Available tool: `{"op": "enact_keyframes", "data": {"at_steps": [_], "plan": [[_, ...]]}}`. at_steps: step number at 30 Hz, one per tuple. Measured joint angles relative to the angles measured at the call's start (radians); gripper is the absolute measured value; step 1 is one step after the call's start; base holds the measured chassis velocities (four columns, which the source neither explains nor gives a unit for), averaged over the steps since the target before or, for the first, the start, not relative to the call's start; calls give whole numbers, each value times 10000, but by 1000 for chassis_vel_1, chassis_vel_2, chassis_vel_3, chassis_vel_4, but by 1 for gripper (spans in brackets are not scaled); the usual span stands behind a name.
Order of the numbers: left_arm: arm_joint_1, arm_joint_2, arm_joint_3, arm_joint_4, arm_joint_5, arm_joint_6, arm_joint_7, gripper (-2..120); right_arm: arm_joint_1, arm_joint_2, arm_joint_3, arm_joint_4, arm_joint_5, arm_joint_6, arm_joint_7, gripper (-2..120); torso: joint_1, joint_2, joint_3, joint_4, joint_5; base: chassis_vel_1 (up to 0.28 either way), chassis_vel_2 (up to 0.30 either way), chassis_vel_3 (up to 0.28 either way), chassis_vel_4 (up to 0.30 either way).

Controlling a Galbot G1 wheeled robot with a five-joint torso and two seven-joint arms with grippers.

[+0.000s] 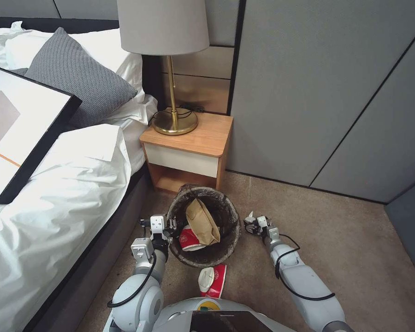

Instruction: Pick up the trash bin, then pick up the garbage from the floor and place it into the trash bin.

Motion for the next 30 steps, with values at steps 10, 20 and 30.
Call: {"op": "enact_keyframes", "data": {"at_steps": [10,20,30], "plan": [[-10,-16,0,24,0,3,-7,3,353,20,-40,-566,-115,214,-109,70,0,0,0,0,0,0,0,0,0],[-14,-6,-29,51,-5,14,-13,3,534,108,-151,-751,-170,274,-208,36,0,0,0,0,0,0,0,0,0],[-44,-5,-23,84,-20,20,-15,3,508,122,-127,-795,-190,363,-198,0,0,0,0,0,1,0,0,0,0]]}}
